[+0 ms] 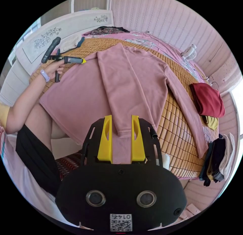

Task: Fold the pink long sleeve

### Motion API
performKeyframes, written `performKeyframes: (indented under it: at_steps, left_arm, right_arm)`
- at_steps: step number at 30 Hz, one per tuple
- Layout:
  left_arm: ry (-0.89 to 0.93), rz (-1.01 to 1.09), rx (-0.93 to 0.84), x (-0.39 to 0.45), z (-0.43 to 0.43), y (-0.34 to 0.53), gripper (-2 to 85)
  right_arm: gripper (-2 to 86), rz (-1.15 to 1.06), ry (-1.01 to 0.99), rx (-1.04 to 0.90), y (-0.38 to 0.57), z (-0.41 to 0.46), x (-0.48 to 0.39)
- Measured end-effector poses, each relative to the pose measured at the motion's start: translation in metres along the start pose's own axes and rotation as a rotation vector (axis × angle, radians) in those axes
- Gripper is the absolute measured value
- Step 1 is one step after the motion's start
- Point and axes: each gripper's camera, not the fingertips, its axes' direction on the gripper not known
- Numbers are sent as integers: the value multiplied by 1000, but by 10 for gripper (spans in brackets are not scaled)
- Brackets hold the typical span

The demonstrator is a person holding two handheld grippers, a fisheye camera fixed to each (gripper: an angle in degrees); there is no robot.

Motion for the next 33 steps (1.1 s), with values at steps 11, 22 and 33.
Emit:
performKeyframes:
  at_steps: [11,22,33]
  left_arm:
    - [-64,-39,4,-19,-30,-17,-10]
    - [-36,-75,96,-31,-71,-13,-10]
    - [316,120,43,60,-31,-38,-10]
  right_arm:
    - [7,14,-125,-38,-21,-23,5]
    - [95,16,-38,-100,1,-21,21]
    - [85,323,25,-63,21,-20,86]
